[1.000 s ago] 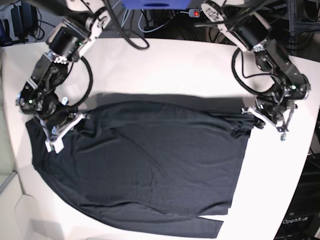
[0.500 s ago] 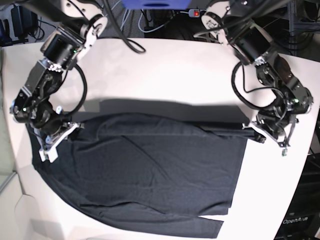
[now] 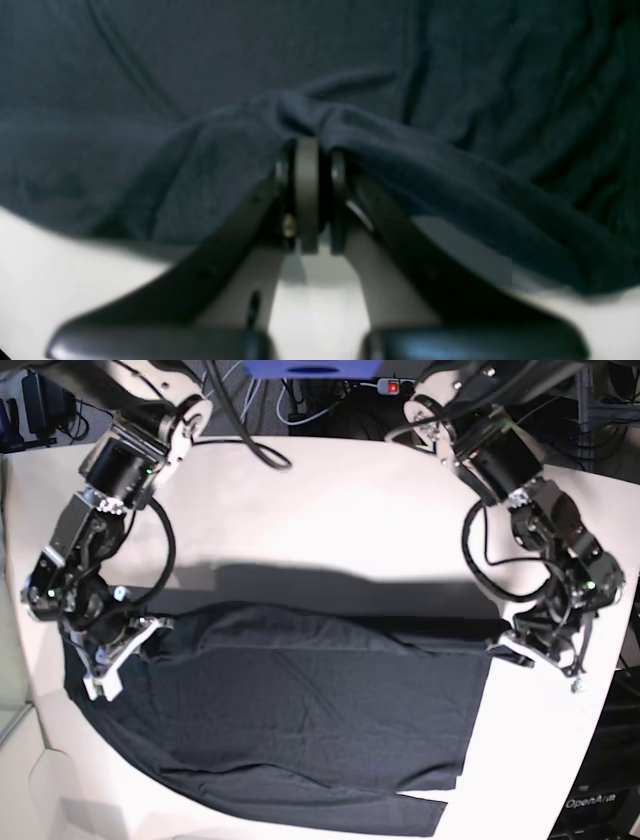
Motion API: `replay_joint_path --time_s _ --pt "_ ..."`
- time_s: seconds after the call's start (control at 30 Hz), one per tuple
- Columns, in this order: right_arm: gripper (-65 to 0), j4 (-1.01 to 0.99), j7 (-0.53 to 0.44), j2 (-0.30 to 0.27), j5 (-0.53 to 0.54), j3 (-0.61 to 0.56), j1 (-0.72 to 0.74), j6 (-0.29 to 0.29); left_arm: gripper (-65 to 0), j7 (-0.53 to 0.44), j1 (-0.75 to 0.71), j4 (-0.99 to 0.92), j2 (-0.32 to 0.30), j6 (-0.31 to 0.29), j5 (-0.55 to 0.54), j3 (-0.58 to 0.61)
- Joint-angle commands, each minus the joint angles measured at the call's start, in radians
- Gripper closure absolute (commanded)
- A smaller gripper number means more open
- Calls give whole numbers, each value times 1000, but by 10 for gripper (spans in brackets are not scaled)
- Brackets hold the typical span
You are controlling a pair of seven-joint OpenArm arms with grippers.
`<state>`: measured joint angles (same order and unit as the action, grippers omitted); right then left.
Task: Fold the T-shirt properly
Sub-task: 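Lift the held edges and fold them away from the robot over the shirt, then lower the folded edge onto the shirt body with both grippers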
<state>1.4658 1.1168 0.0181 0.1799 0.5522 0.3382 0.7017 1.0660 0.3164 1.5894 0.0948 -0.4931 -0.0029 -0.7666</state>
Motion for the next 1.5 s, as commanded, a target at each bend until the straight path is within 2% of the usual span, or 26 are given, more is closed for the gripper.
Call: replay_joint_path --time_s 0.0,0.23,0.33,0.47,0.57,0.83,1.03,1.27,1.47 --pt "-3 17 -20 -14 11 -7 25 -4 0 -23 25 15 -10 20 -6 9" --pt "-3 16 -22 -33 11 -33 28 -4 0 -25 26 15 -31 109 -6 81" --pt "-3 16 -22 -65 10 -73 28 -4 0 -25 26 15 -43 162 -6 112" --pt "-3 14 -77 -93 10 -128 22 -4 0 -27 26 15 -65 188 -6 147" --pt "-3 -10 -100 -106 10 -152 14 -4 0 -28 26 9 -66 187 -6 149" --pt "-3 -119 -185 -137 11 -156 14 -4 0 -131 13 -99 -76 187 -4 149" --pt "-3 -127 -217 -149 10 -160 14 -4 0 -183 16 -169 -94 187 -4 151" --pt "-3 -127 -260 -172 10 -272 14 -4 0 -232 43 -235 -97 187 -4 151" --pt "-3 -127 -289 -174 10 -300 14 -4 0 -258 63 -269 -97 187 -4 151"
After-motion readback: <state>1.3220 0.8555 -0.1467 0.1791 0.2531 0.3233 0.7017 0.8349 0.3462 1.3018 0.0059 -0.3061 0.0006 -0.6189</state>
